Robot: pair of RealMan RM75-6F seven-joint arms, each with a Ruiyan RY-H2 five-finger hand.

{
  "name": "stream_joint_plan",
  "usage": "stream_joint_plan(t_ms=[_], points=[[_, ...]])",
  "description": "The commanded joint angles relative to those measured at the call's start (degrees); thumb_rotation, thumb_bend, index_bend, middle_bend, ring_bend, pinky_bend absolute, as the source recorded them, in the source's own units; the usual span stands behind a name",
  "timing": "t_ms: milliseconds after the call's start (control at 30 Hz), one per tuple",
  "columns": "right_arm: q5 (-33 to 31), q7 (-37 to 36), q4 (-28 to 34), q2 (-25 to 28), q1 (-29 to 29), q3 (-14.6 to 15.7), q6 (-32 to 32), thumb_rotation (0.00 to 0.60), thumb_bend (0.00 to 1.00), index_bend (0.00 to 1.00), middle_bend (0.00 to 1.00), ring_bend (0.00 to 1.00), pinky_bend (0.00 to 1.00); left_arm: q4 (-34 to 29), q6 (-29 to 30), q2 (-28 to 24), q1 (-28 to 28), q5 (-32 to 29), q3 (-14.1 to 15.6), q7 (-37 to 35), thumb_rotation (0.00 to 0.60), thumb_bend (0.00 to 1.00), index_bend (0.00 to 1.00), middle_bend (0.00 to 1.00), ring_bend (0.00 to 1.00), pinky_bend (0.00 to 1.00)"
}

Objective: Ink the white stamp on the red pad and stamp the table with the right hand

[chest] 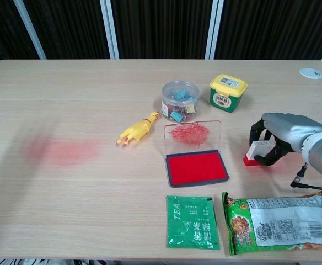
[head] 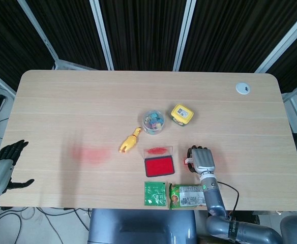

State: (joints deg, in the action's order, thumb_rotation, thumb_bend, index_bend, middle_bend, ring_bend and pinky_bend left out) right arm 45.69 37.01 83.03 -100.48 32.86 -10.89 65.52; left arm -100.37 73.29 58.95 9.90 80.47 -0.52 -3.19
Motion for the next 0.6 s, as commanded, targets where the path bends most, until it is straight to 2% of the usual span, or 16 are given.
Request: stream_joint_plan(t_ms=[33,200,267,400,600], points=[[-0.2,0.2,0.2,0.1,0.0,0.0,0.1,0.6,0.4,0.46,0.29,0.29,0.32,0.0,0.0,0.0,0.0,0.0,0.0,0.0,0.6,0.0,0.0,0.0,0.0,0.0],[-0.5,0.6,0.4,0.1,0.0,0.1,0.3,0.6,0.37,0.42,0.26,0.27,0.31,0.0,0.1,0.0,0.0,0.1,0.0,-0.2,0.6,0.0,0.0,0.0,0.0,0.0],[-0.6,0.8,0.5,0.1,0.1,0.2,0.3,0.6,0.34,0.38,0.24,0.25,0.3,0.0,0.1,0.0,0.0,0.1,0.0,-0.2,0.6,0.0,0.0,0.0,0.0,0.0],[-1.0,1.4,1.0,0.3,0.1,0.3,0.5,0.6,0.26,0.24,0.16,0.18,0.27,0.1,0.1,0.0,0.0,0.2,0.0,-0.2,0.6,0.0,0.0,0.0,0.0,0.0],[0.5,1.9,3.6,1.8,-0.2,0.7,2.2,0.6,0.23,0.15,0.1,0.13,0.25,0.1,0.2,0.0,-0.1,0.4,0.0,-0.3,0.6,0.0,0.0,0.0,0.0,0.0]])
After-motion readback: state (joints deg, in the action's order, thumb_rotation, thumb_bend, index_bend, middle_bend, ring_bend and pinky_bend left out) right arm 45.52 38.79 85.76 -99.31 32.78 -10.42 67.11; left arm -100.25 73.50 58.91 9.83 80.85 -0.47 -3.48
